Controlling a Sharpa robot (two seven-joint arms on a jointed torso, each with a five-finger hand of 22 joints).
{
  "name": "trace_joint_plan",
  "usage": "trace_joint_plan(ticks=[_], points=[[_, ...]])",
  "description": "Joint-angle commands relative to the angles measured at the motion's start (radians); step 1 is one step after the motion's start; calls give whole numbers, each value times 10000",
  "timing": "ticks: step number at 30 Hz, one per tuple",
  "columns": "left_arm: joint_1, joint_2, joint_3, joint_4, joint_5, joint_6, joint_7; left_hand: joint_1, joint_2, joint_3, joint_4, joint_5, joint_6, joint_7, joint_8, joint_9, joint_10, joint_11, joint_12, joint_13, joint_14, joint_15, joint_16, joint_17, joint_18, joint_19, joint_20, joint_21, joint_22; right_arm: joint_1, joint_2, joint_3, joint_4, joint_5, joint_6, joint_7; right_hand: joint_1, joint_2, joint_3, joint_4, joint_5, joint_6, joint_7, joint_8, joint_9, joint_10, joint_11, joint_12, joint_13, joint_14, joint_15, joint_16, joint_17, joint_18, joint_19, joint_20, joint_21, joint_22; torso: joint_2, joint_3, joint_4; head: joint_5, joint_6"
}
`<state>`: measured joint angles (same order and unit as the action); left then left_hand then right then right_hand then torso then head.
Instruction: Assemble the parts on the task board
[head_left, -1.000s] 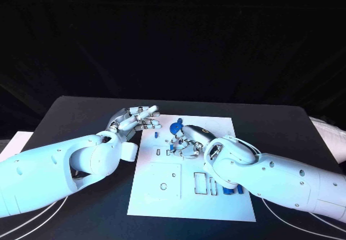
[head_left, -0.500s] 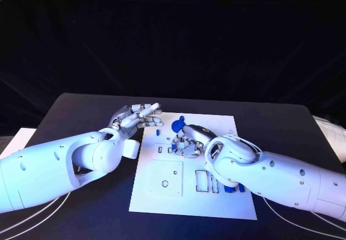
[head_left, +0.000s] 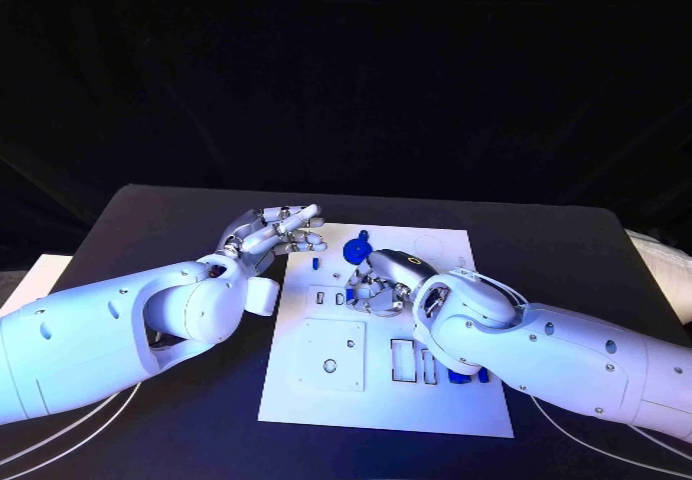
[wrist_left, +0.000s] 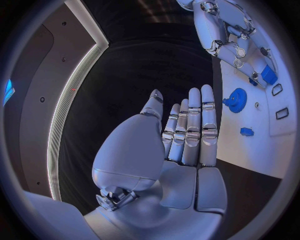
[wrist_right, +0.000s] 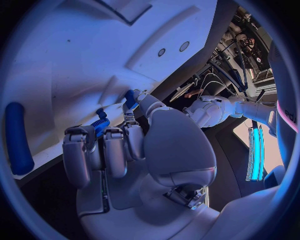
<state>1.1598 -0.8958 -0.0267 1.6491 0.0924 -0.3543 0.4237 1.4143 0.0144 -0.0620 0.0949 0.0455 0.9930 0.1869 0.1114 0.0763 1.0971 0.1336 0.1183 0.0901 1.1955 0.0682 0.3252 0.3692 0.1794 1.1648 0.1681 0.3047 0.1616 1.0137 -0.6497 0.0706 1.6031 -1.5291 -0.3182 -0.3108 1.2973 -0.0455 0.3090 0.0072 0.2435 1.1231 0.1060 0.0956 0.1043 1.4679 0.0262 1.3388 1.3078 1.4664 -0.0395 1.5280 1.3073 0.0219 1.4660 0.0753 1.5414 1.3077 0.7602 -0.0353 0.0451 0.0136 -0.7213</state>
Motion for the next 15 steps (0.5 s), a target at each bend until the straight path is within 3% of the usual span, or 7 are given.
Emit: trace_joint_plan(ticks=[1, 6, 15], points=[[3, 19, 8, 29, 29, 212, 75, 97, 42, 20, -63, 31, 59, 18, -51, -17, -16, -20, -40, -12, -42, -3, -7, 15, 0, 58, 13, -40, 11, -88, -2, -61, -53, -99, 771, -335, -62, 33, 0, -3, 42, 105, -18, 19, 6, 47, -51, -45, 1068, 837, -53, -51, 1696, -6, 425, -72, -20, 1746, 6, -17, 0, -3, -13], [3, 31, 8, 24, 29, 217, 74, 96, 44, 19, -63, 31, 57, 20, -52, -18, -17, -19, -41, -13, -43, -3, -7, 17, -1, 58, 13, -41, 11, -94, 20, -61, -62, -119, 773, -446, -87, 10, -10, -2, 41, 102, -16, 10, 7, 39, -50, -65, 1056, 833, -53, -62, 1677, -1, 410, -71, -28, 1725, -5, 0, 12, -9, -39], [3, 24, 8, 18, 29, 215, 64, 96, 44, 19, -63, 31, 57, 20, -52, -18, -17, -19, -41, -13, -43, -3, -7, 17, -1, 58, 13, -41, 11, -97, 45, -61, -68, -200, 726, -600, -206, -121, -68, 2, 15, 66, 1, -43, 5, 0, -38, -157, 1002, 818, -46, -105, 1605, 14, 366, -67, -53, 1663, 1, -10, -3, 4, -44]])
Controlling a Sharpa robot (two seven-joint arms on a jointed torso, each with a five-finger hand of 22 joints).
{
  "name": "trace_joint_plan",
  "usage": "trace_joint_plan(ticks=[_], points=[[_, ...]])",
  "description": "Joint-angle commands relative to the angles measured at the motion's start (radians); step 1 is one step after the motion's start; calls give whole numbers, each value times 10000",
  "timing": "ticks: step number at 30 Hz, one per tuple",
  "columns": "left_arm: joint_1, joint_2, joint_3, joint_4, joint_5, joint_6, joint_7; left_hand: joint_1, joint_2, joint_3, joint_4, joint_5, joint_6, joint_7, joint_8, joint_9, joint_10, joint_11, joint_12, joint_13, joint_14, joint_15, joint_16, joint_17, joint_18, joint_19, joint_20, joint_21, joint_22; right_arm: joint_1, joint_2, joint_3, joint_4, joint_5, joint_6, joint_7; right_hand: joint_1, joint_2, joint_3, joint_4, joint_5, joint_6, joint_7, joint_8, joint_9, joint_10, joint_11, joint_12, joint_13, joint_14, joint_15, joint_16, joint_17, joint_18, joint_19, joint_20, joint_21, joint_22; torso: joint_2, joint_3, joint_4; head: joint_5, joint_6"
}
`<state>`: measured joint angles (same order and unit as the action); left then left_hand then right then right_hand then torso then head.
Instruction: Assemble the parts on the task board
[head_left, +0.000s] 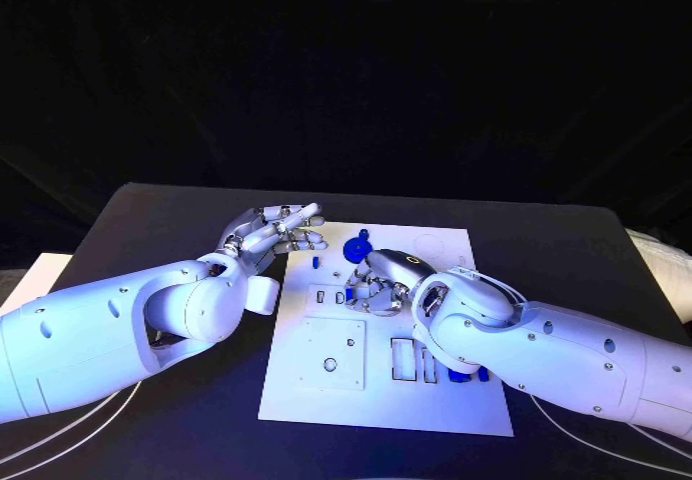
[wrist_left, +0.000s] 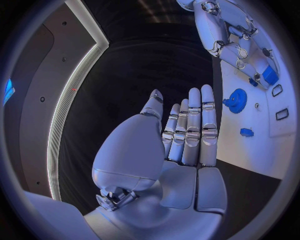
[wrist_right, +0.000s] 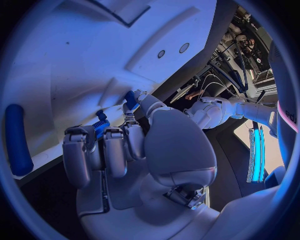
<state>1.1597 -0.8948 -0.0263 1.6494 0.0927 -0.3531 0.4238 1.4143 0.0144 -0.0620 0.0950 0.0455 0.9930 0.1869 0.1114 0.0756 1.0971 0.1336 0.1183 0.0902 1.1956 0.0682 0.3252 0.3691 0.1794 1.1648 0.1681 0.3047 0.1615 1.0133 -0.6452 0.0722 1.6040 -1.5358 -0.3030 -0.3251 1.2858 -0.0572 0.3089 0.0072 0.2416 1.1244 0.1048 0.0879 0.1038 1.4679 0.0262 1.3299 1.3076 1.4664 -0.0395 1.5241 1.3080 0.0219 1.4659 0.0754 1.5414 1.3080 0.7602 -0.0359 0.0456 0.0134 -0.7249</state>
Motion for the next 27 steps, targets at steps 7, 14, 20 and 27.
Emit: trace_joint_plan(ticks=[7, 14, 20, 27], points=[[4, 13, 5, 23, 26, 203, 54, 96, 44, 19, -64, 31, 57, 20, -53, -10, -17, -19, -41, -14, -43, -3, -7, 19, -1, 58, 13, -41, 12, -93, 39, -76, -133, -180, 444, -545, -292, -259, -173, 36, 7, -348, 169, -227, -83, -212, 81, -510, 728, 785, 38, -157, 1449, 54, 243, -16, -124, 1487, -4, -6, 4, 2, -16], [4, 8, 4, 20, 26, 211, 34, 96, 51, 15, -69, 31, 52, 24, -60, -12, -22, -15, -46, -16, -46, -1, -9, 26, -2, 57, 14, -41, 14, -94, 49, -77, -141, -171, 225, -454, -365, -431, -230, 41, -43, -934, 349, -278, -212, -407, 238, -885, 487, 736, 173, -289, 1235, 109, 76, 107, -227, 1250, -5, -4, 0, -4, -11], [4, 10, 4, 18, 26, 220, 19, 96, 54, 14, -72, 31, 50, 26, -63, -13, -24, -14, -47, -17, -47, 0, -10, 29, -3, 57, 14, -41, 14, -94, 55, -77, -120, -148, 104, -371, -396, -538, -318, 43, -68, -1175, 397, -271, -252, -532, 289, -1121, 330, 718, 220, -345, 1156, 127, 26, 162, -264, 1176, 0, 1, -4, -4, 2], [4, 11, 4, 12, 29, 231, 9, 92, 54, 10, -72, 30, 46, 29, -67, -14, -26, -12, -49, -19, -49, 2, -11, 32, -4, 56, 14, -42, 15, -100, 42, -78, -76, -144, -1, -340, -423, -662, -451, 44, -110, -1345, 421, -264, -271, -601, 315, -1244, 242, 716, 245, -364, 1137, 132, 15, 193, -279, 1156, -6, 0, -7, -5, 3]])
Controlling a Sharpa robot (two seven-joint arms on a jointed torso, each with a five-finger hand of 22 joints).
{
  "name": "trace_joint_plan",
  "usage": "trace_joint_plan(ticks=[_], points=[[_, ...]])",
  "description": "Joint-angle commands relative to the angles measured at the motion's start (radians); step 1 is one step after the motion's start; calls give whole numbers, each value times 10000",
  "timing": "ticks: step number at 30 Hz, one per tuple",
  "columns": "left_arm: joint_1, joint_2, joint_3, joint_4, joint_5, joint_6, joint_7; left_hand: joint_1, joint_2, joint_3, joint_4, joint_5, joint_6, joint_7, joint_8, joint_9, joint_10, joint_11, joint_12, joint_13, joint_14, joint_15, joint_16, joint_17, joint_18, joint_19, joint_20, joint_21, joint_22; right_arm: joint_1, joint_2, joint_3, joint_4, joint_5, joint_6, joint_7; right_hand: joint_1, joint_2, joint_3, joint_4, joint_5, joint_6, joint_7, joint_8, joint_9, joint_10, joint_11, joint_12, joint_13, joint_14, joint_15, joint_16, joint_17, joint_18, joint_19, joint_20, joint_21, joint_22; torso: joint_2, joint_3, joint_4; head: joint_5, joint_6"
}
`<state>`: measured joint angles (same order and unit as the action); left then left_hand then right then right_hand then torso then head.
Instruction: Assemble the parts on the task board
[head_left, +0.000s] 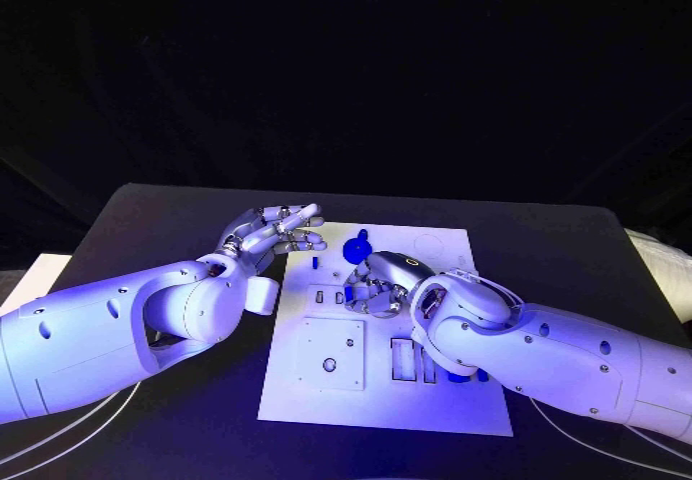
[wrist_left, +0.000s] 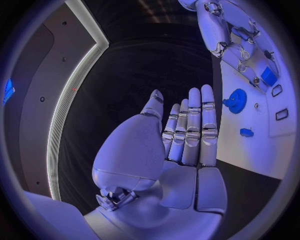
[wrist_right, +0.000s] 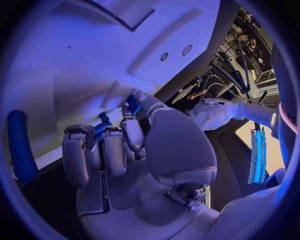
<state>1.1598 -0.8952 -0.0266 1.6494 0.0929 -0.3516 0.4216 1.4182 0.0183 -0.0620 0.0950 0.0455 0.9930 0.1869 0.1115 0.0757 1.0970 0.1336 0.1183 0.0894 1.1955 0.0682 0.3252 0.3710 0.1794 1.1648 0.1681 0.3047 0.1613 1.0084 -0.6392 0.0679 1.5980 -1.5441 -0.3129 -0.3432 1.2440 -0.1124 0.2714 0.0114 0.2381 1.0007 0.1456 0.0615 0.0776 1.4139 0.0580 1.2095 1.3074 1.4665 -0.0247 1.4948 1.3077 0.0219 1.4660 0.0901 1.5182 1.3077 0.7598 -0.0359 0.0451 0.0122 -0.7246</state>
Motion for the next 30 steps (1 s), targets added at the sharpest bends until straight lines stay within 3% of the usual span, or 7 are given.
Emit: trace_joint_plan(ticks=[1, 13, 15, 18, 22, 27, 30], points=[[4, 15, 6, 10, 28, 218, 27, 53, 15, 10, -73, 30, 46, 29, -67, -15, -26, -12, -49, -11, -49, 2, -11, 13, -3, 56, 14, -42, 17, -55, -29, -36, 6, -61, 62, -150, -51, -175, -173, 27, -193, -176, 20, 3, -15, -68, 8, -53, 230, 714, 108, -80, 1130, 134, 11, 57, -52, 1152, 0, -2, 2, 5, -1], [-1, 28, 4, -62, -260, 261, -390, -93, 103, -178, -62, 73, 234, -310, -64, 8, 1548, -536, 715, 381, 1803, -572, 1709, 1104, 53, 1299, -456, 965, 582, -177, -498, 9, 655, -34, -1924, 629, -36, -254, -668, 184, -364, -560, 85, 0, -40, -118, 67, -140, 141, 703, 156, -135, 1061, 150, -29, 104, -91, 1082, -31, 10, -40, 18, 50], [-1, 35, 4, -70, -510, 283, -629, -135, 80, -274, -42, 116, 376, -439, -33, 25, 2059, -686, 1038, 620, 2626, -771, 5106, 4330, 22, 1778, -672, 1616, 1018, -186, -631, 42, 800, 18, -2279, 915, -1, -270, -779, 225, -372, -640, 104, 1, -44, -166, 84, -218, 85, 688, 170, -176, 1000, 165, -74, 116, -121, 1017, -51, 10, -62, 16, 60], [-2, 60, 3, -94, -1009, 173, -1257, -158, 53, -389, -57, 72, 593, -562, 7, 57, 2647, -887, 1740, 1194, 3256, -956, 9347, 8566, -501, 2759, -924, 5375, 5073, -187, -839, 132, 1002, 168, -2617, 1296, 85, -275, -946, 303, -377, -791, 142, -4, -56, -229, 115, -319, 8, 667, 195, -232, 920, 187, -140, 138, -166, 922, -82, 25, -74, 22, 63], [-3, 117, -5, -188, -2095, -36, -3016, -455, 67, -557, -34, 214, 597, -548, 180, 174, 1842, -1068, 4524, 3758, 3643, -1028, 12212, 11689, -978, 2898, -1128, 8913, 8938, -151, -1377, 361, 1464, 873, -2685, 2094, 296, -229, -1332, 591, -668, -1128, 225, 9, -88, -302, 193, -411, -82, 664, 263, -260, 905, 197, -173, 200, -201, 874, -156, 54, -77, 39, 31], [3, 92, -12, -270, -3678, 673, -5319, -852, 438, -571, 262, 49, 620, -790, 793, 580, 1474, -1021, 8223, 7459, 3753, -1000, 12456, 11998, -1097, 2748, -1030, 10272, 10502, -30, -2156, 681, 1958, 2418, -2626, 3092, 571, 48, -1318, 638, -403, -787, 148, 148, -10, -294, 132, -349, -65, 667, 227, -268, 909, 200, -172, 193, -209, 872, -236, 88, -121, 65, 19], [53, 79, -4, -361, -5029, 1639, -6569, -1139, 487, -676, 473, 41, 624, -732, 988, 724, 1370, -992, 8558, 7821, 3753, -991, 12456, 11998, -1107, 2687, -963, 10418, 10672, 173, -2596, 796, 2021, 3434, -2489, 3423, 756, 205, -1231, 563, -147, -621, 106, 199, 15, -385, 85, -495, -173, 637, 184, -351, 790, 228, -252, 158, -264, 756, -310, 121, -155, 64, 37]])
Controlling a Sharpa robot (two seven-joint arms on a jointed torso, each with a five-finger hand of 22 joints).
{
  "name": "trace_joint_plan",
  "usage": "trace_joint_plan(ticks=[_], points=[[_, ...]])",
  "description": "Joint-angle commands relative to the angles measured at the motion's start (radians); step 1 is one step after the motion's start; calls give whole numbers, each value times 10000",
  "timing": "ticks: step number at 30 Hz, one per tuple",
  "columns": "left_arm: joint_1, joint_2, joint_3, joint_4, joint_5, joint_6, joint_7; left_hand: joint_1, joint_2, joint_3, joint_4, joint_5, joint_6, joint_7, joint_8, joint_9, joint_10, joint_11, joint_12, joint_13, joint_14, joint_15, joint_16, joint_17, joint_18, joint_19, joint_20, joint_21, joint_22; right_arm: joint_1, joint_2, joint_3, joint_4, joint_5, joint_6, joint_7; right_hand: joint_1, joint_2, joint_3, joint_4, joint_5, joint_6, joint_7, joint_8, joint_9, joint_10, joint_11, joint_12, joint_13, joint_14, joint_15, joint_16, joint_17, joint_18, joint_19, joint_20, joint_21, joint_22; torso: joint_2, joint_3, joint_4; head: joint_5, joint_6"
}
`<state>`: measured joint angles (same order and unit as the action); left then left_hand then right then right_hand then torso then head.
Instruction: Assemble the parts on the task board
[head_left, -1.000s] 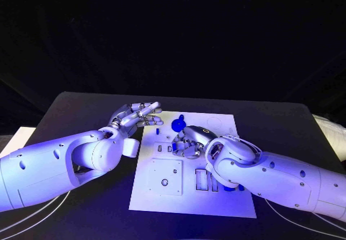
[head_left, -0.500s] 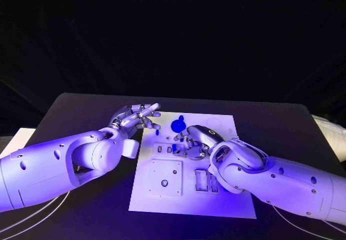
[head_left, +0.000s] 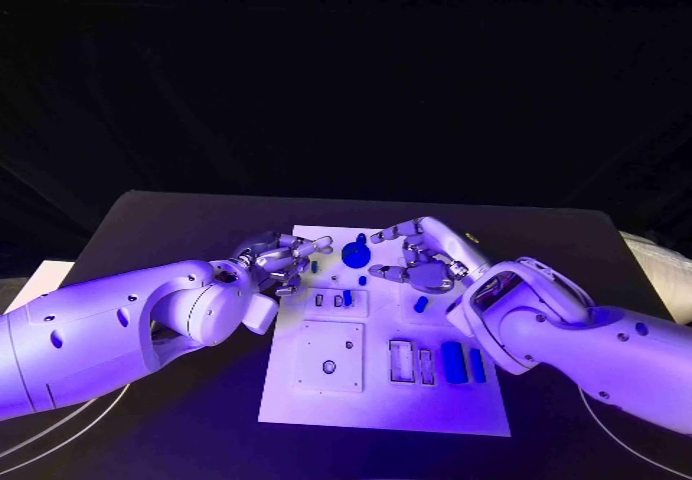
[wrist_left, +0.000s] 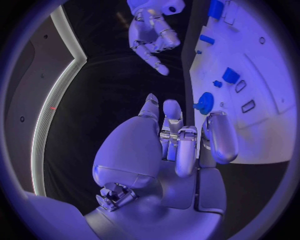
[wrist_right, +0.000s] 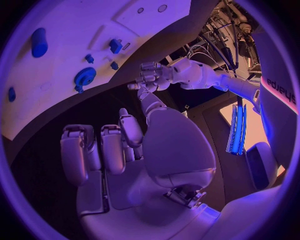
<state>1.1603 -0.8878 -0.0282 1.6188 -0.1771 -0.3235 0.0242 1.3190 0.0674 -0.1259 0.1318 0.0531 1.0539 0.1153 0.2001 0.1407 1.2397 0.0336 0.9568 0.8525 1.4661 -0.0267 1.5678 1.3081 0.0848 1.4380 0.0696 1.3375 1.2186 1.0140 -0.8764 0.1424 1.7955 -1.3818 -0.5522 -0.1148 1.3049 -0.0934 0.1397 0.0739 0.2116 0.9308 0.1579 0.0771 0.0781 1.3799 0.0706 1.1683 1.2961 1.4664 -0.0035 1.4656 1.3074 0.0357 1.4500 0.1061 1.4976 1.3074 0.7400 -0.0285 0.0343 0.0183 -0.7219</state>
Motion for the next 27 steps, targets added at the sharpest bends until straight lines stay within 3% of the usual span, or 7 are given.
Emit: trace_joint_plan(ticks=[1, 5, 8, 12, 19, 24, 27], points=[[94, 25, 14, -101, -2784, 1601, -2924, -215, -14, -84, 160, -31, 52, -43, 194, 139, -39, -3, 288, 310, 1047, -47, 30, 2627, -161, -56, 32, 133, 153, 184, -354, 77, 35, 2086, -66, 1206, 187, 54, 111, -81, 151, 99, -22, 44, 12, -64, -47, -114, -83, 634, -35, -72, 777, 93, -102, -10, -67, 742, -137, 61, -56, 14, 23], [377, 185, 19, -316, -4047, 2249, -4066, -419, 8, -234, 357, -30, 273, -173, 629, 459, 339, -103, 1096, 1187, 1047, -117, 30, 2627, -208, 16, 11, 404, 519, 420, -784, 138, -122, 2984, -61, 1422, 224, 119, 142, -98, 189, 144, -30, 50, 15, -98, -56, -180, -135, 622, -46, -108, 727, 104, -134, -24, -90, 695, -206, 89, -88, 52, -18], [585, 362, 20, -464, -4893, 2686, -4852, -704, 167, -384, 650, -24, 463, -373, 1164, 920, 1261, -282, 2681, 2952, 1047, -265, 30, 2627, -306, 227, -109, 789, 1068, 574, -993, 158, -294, 3512, -110, 1554, 229, 188, 162, -95, 213, 126, -23, 2, -4, -420, -55, -785, -562, 512, -53, -394, 322, 203, -435, -40, -298, 260, -245, 126, -101, 65, -57], [838, 597, 20, -561, -5866, 3169, -5576, -1007, 320, -725, 1099, -23, 405, -580, 1928, 1769, 1734, -454, 3627, 4065, 1047, -420, 30, 2627, -403, 419, -270, 1130, 1566, 668, -1092, 167, -516, 3797, -157, 1631, 238, 195, 166, -101, 227, 120, -22, -11, -8, -454, -56, -848, -611, 502, -54, -423, 288, 211, -460, -42, -319, 223, -297, 163, -136, 112, -76], [1197, 1171, 14, -762, -7002, 3543, -6320, -1086, 324, -1265, 1546, -46, -159, -754, 3132, 3456, 1824, -607, 3871, 4417, 1047, -554, 30, 2627, -452, 496, -406, 1303, 1847, 735, -1125, 171, -732, 3943, -142, 1602, 253, 201, 171, -114, 257, 123, -24, -20, -11, -474, -58, -891, -650, 497, -57, -445, 270, 213, -466, -46, -331, 211, -317, 189, -158, 133, -163], [1380, 1610, -53, -1075, -7427, 3718, -6503, -1320, 298, -1544, 1586, -55, -395, -768, 3411, 3946, 1807, -633, 3860, 4436, 1047, -580, 30, 2627, -453, 488, -433, 1304, 1860, 748, -1156, 171, -713, 3959, -135, 1545, 217, 170, 133, -104, 214, 126, -24, -30, -14, -494, -57, -943, -699, 494, -58, -467, 252, 220, -488, -48, -355, 175, -299, 183, -131, -14, -154], [1480, 1877, -132, -1318, -7667, 3827, -6579, -1477, 293, -1711, 1587, -63, -502, -779, 3519, 4157, 1800, -642, 3856, 4446, 1047, -592, 30, 2627, -457, 491, -448, 1314, 1882, 751, -1170, 171, -686, 3959, -103, 1500, 208, 167, 125, -101, 207, 125, -24, -33, -15, -497, -56, -952, -708, 495, -58, -468, 255, 219, -486, -49, -355, 177, -297, 185, -160, 16, -188]])
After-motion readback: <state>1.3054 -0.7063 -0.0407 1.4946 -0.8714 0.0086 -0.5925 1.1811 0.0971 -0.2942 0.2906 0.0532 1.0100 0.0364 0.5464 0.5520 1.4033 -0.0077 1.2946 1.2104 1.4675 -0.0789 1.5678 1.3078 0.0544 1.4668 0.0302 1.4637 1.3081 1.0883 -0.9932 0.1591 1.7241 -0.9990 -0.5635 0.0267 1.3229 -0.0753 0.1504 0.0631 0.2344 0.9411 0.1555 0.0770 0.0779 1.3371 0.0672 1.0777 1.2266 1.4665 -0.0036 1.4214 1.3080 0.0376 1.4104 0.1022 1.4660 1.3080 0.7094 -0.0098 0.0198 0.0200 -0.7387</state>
